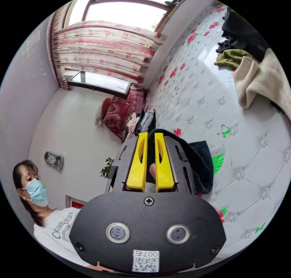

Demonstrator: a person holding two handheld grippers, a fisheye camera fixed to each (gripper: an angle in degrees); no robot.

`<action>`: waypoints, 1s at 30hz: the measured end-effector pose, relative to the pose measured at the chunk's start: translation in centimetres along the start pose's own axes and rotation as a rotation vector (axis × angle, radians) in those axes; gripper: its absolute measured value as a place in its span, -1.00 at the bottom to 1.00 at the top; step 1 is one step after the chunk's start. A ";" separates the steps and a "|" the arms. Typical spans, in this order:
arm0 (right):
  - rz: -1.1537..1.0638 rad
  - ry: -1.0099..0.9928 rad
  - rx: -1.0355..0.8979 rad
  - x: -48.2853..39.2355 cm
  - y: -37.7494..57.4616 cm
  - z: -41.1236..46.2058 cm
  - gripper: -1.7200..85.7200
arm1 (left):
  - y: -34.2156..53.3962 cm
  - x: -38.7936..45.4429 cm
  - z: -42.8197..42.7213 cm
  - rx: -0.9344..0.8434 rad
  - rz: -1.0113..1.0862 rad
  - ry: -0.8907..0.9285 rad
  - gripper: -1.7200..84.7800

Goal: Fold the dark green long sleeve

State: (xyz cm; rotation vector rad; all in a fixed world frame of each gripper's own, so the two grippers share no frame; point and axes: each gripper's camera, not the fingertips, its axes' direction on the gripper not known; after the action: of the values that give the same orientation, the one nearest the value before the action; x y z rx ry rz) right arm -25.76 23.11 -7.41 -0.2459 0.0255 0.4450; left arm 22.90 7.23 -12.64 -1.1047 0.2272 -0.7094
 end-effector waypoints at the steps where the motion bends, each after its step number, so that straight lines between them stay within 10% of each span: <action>1: 0.010 0.027 -0.002 0.4 -0.6 0.7 -0.88 | -0.9 0.3 1.3 0.025 0.003 -0.057 -0.82; 20: 0.332 0.253 -0.110 15.1 9.5 7.9 -0.77 | 10.6 -9.4 6.5 -0.202 -0.048 -0.318 -0.75; 30: -0.717 0.209 -0.611 -10.7 8.6 26.0 -0.80 | 12.6 -11.0 3.4 -0.121 -0.083 -0.236 -0.77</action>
State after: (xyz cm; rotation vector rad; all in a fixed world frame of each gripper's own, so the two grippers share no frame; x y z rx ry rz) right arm -39.89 32.30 16.64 -0.8675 0.0037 -0.3045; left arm 21.37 19.91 -24.02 -1.3089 0.0230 -0.6383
